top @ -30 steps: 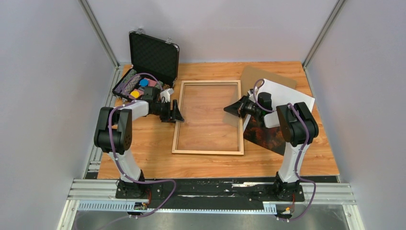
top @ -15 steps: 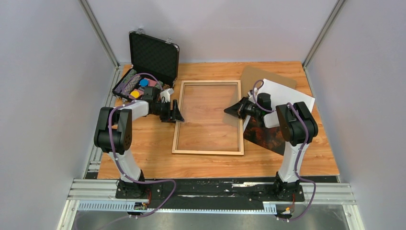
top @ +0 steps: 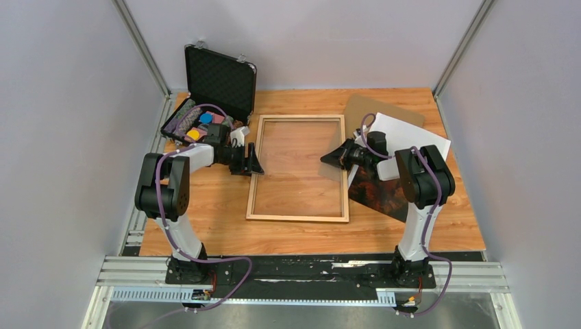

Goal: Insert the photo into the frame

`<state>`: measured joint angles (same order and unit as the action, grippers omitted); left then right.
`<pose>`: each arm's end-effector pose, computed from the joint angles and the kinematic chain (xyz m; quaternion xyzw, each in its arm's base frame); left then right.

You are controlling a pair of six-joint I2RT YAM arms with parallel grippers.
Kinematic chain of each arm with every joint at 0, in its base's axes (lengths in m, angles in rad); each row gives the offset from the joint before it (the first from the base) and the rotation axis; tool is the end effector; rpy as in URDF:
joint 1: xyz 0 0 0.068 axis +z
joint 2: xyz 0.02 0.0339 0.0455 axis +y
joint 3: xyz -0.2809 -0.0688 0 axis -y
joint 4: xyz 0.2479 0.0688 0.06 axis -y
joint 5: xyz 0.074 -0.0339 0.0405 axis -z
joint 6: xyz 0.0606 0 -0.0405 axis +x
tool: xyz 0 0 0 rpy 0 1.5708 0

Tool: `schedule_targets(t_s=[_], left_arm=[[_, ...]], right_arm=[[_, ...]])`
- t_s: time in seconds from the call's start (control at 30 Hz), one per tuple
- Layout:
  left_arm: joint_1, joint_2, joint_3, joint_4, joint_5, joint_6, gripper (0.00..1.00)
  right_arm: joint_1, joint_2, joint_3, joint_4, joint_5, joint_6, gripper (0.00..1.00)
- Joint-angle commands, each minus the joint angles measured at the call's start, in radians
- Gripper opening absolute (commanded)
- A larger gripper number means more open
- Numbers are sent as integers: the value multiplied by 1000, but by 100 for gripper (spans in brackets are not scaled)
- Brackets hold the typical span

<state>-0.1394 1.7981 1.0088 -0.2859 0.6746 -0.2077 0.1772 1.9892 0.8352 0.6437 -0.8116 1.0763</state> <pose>0.3495 -0.0873 0.1467 0.0499 0.9171 -0.3560 0.1726 0.3765 0.1121 0.1113 0.1646 0.8006 0.5484 0.1766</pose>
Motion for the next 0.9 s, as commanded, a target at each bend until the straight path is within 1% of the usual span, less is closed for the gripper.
schedule_targets(t_s=[0.0, 0.3, 0.43, 0.6, 0.87], left_arm=[[-41, -8, 17, 11, 3, -20, 70], [-105, -7, 39, -13, -113, -25, 69], [-124, -5, 44, -19, -135, -26, 69], [-130, -14, 44, -26, -153, -28, 69], [-131, -46, 40, -30, -176, -29, 72]], right_arm=[[23, -24, 41, -41, 48, -66, 4], [24, -43, 62, -128, 82, -127, 9], [24, -49, 72, -158, 94, -147, 11], [26, -51, 83, -180, 98, -161, 17], [29, -68, 101, -240, 123, -203, 25]])
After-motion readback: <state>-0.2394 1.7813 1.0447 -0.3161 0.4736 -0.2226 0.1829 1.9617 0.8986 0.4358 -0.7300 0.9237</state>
